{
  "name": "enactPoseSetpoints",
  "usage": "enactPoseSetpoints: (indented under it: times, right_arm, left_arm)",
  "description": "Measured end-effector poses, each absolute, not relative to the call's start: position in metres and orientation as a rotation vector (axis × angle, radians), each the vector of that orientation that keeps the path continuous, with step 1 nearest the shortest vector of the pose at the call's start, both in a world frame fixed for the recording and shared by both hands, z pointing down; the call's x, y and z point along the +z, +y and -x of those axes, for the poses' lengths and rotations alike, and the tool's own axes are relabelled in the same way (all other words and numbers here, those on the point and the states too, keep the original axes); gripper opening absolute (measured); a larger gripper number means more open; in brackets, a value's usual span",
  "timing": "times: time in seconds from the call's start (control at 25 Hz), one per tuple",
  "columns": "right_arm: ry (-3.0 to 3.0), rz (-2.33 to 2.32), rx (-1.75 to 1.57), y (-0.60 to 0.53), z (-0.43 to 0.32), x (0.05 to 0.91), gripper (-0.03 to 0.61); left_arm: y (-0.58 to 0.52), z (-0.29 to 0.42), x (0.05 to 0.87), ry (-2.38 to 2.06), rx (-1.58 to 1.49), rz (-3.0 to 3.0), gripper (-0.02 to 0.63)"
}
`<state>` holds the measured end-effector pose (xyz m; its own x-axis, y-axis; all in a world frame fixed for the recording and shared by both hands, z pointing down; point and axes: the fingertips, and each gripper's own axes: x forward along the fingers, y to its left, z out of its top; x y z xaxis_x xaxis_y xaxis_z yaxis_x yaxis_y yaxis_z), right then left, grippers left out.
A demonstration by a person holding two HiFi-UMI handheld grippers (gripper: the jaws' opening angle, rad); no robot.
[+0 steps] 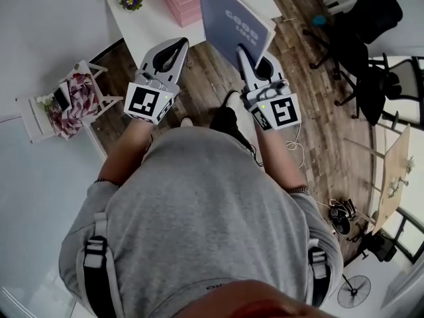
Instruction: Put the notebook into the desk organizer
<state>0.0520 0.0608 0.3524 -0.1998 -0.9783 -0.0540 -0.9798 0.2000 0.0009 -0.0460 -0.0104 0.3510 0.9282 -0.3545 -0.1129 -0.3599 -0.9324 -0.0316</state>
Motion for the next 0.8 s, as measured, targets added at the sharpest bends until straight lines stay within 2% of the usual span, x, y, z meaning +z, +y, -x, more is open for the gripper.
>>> enactPoseSetpoints:
  times: [0.32, 0.8]
  right_arm:
    - [2.551, 1.746, 0.028, 0.005, -0.129, 0.348, 0.038]
    - [2.687, 1.471, -0.029, -0.062, -0.2, 0.353, 0.038]
  left_arm:
    - [-0.053, -0.024, 0.342, 0.802, 0.102, 2.96, 0.018]
    - [-0.093, -0.082, 0.338, 1.141, 0.072, 2.85, 0.02]
